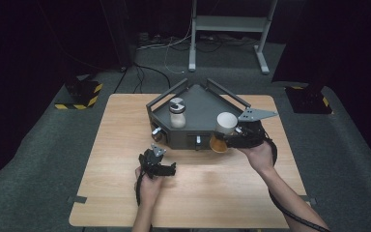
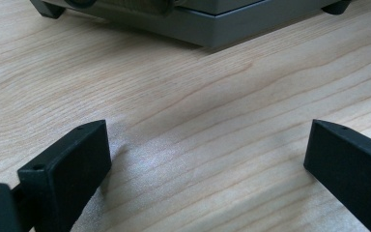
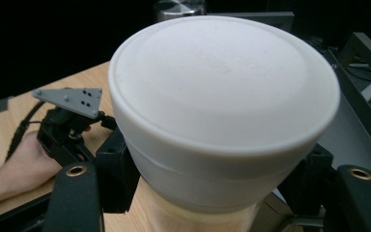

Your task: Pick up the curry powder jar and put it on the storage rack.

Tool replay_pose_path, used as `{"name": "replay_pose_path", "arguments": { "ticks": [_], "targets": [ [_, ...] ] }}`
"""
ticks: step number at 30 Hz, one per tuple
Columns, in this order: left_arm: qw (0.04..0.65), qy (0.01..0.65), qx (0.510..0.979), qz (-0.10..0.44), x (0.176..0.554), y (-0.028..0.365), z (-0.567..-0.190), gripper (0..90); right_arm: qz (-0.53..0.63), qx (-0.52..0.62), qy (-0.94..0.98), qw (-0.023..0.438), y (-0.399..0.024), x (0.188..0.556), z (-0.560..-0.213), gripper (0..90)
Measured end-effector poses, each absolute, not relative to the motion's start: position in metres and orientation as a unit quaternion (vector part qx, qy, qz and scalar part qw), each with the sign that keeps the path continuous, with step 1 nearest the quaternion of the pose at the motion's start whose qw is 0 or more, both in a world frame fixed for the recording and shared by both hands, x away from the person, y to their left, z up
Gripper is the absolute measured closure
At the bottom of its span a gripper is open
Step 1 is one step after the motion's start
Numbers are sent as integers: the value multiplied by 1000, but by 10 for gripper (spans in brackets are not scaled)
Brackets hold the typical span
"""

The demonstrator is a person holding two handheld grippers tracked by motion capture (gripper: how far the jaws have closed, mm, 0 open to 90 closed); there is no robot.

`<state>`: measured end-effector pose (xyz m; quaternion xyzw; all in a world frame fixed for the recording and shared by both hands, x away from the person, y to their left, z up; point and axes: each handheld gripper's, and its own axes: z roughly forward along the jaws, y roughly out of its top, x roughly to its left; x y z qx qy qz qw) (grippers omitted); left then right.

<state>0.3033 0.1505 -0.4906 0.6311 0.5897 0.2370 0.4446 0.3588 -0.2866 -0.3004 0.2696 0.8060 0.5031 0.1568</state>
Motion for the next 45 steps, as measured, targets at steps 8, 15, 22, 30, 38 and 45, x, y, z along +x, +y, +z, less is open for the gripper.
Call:
{"name": "replay_pose_path", "arguments": {
  "ticks": [8, 15, 22, 30, 38, 45],
  "targets": [
    [445, 590, 631, 237, 303, 150, -491, 26, 505, 266, 806, 157, -284, 363, -290, 346],
    [445, 590, 631, 237, 303, 150, -491, 26, 505, 270, 804, 160, -281, 368, -285, 347],
    [445, 590, 631, 237, 303, 150, -491, 26, 504, 274, 803, 163, -279, 373, -279, 347],
    [445, 590, 631, 237, 303, 150, -491, 26, 506, 278, 799, 168, -276, 379, -274, 348],
    [444, 590, 631, 237, 303, 151, -491, 26, 501, 279, 800, 175, -268, 386, -268, 348],
    [444, 589, 632, 237, 303, 151, -490, 26, 490, 283, 804, 182, -257, 394, -265, 348]
  ]
}}
